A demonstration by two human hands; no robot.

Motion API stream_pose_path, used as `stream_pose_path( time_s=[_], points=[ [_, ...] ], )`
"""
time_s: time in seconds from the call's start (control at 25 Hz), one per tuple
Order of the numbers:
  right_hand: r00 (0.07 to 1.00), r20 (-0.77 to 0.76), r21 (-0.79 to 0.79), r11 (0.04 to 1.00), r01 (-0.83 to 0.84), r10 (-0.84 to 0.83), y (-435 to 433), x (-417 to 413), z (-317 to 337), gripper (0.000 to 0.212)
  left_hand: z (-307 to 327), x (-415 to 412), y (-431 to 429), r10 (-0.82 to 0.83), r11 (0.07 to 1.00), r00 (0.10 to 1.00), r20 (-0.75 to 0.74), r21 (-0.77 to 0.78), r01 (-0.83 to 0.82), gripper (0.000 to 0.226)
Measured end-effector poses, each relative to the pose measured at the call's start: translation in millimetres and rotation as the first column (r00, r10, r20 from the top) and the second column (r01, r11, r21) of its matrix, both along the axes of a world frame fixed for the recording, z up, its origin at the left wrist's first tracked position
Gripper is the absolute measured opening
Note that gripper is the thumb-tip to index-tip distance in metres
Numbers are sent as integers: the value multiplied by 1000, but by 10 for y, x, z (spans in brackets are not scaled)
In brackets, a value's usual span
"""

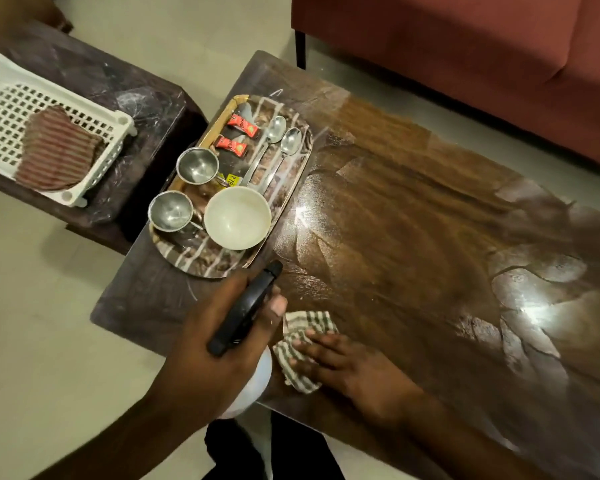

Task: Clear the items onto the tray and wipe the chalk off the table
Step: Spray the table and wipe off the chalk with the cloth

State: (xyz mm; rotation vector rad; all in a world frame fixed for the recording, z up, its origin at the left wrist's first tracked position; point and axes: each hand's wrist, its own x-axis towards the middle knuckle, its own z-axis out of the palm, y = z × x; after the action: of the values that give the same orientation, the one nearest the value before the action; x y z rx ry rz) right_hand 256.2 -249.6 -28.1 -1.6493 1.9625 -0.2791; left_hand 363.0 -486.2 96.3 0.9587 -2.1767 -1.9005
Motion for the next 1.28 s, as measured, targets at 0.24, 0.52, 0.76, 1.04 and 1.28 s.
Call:
stream_pose_path(
  time_s=[0.24, 0.52, 0.76, 1.04, 1.28],
  points=[
    [824, -3, 6, 824, 566, -566, -606, 591, -158, 58, 19, 282, -175, 47, 984, 998, -44, -169, -54, 46],
    [957, -17, -45, 957, 288, -289, 38, 1360, -41, 69, -336, 697, -436, 267, 949, 951, -155, -130, -288, 33],
    [854, 57, -70, 851, 520, -517, 294, 1314, 148, 62, -599, 861, -587, 349, 913, 912, -217, -141, -383, 62],
    [743, -115, -27, 750, 661, -659, -700, 1131, 0, 90, -639, 782, -528, 297, 915, 912, -281, -191, -357, 36],
    [789, -187, 6, 802, 597, -585, -737, 1190, 165, 68, -874, 1036, -665, 135, 959, 979, -152, -229, -168, 79]
  ],
)
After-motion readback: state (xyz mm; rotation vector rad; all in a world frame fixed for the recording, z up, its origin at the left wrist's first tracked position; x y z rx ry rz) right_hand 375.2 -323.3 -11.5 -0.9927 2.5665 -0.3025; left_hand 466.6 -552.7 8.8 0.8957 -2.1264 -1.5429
